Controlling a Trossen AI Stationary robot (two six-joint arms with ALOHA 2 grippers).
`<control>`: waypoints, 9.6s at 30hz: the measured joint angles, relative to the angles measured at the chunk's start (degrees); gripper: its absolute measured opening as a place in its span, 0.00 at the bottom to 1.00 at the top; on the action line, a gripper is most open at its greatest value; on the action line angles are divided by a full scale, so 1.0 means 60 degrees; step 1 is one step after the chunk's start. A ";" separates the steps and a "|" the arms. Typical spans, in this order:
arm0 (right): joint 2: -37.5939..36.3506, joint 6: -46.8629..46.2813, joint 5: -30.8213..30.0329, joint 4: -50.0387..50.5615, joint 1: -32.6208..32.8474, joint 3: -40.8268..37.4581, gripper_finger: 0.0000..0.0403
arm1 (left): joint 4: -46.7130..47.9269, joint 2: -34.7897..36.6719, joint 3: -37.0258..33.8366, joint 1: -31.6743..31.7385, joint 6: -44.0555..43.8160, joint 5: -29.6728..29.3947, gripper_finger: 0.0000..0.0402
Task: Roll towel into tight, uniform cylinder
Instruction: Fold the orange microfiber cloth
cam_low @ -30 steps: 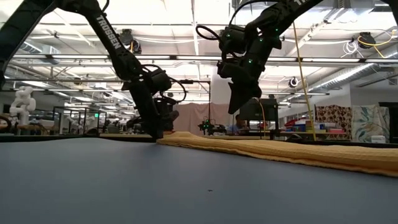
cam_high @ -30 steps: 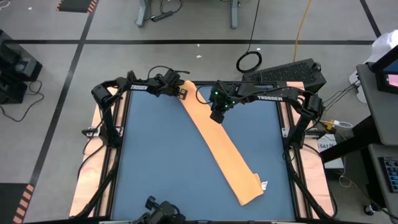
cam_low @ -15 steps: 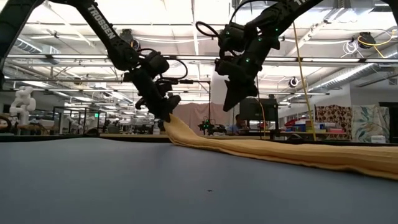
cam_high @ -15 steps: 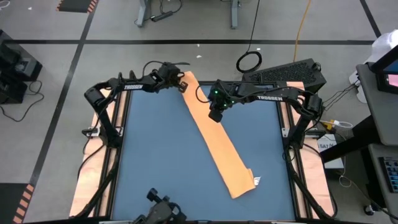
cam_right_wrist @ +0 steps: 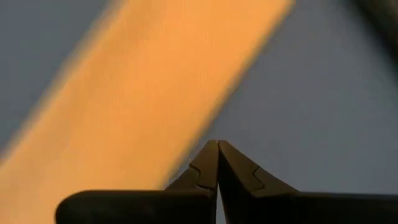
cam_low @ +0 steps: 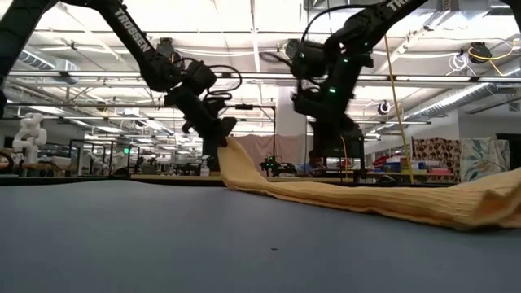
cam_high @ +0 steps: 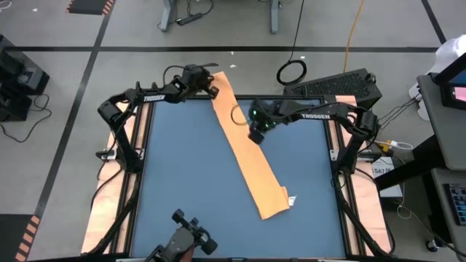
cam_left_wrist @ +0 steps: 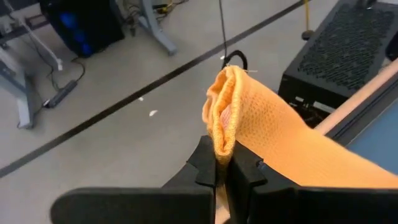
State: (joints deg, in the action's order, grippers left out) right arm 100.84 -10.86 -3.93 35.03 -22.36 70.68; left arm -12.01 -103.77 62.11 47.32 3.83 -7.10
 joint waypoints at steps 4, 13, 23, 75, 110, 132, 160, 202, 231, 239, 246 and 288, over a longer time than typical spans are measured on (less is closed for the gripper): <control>-0.0363 -0.0316 0.0236 0.1355 0.0744 -0.0580 0.00 | 0.0051 -0.0167 0.0602 -0.0010 0.0544 0.0307 0.03; -0.2584 -0.2276 0.0386 -0.1016 0.3423 -0.3294 0.00 | 0.0562 -0.0970 0.1608 0.0016 0.0970 0.0617 0.03; -0.1963 -0.5434 0.0354 -0.2845 0.6429 -0.4772 0.00 | 0.0895 -0.1381 0.2576 -0.0042 0.0987 0.0918 0.02; -0.0493 -0.8125 -0.0345 -0.5639 0.7568 -0.4274 0.00 | 0.3131 -0.1428 0.0825 -0.2649 -0.0757 -0.0152 0.37; 0.1022 -0.6616 -0.1757 -0.7653 0.8572 -0.3916 0.00 | -0.0141 -0.0830 -0.1956 -0.7765 -0.0061 0.0611 0.36; -0.0810 -0.6169 -0.3542 -0.2159 0.9676 -0.1982 0.00 | 0.0637 0.1625 -0.1960 -1.0954 -0.0840 0.0236 0.37; -0.0558 -0.7080 -0.3984 -0.2885 1.0318 -0.2012 0.00 | -0.2102 -0.2408 -0.0292 -1.4158 -0.0674 -0.3573 0.74; 0.2361 -0.9506 -0.5577 -0.6069 1.0913 -0.2008 0.00 | -0.0859 -0.0747 -0.0128 -1.2876 -0.1289 -0.4527 0.03; 0.1902 -0.9403 -0.6230 -0.5406 1.0834 -0.2012 0.00 | -0.0874 -0.0747 -0.0128 -1.2818 -0.1681 -0.4095 0.03; 0.2403 -0.7005 -0.6118 -0.8952 1.0332 -0.2007 0.00 | -0.0585 -0.0747 -0.0128 -1.2818 -0.2094 -0.4066 0.03; 0.2392 -0.6754 -0.6041 -0.9478 1.0305 -0.2003 0.00 | -0.0154 -0.0908 -0.0135 -1.2810 -0.2493 -0.2664 0.03; 0.0946 -0.9343 -0.3623 -0.4127 1.1311 -0.2004 0.00 | -0.1137 -0.2099 -0.0135 -1.3472 -0.4201 -0.1023 0.60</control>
State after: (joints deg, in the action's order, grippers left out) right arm 106.52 -66.91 -25.67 10.26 45.50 58.65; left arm -18.84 -116.36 61.30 -33.51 -21.38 -13.23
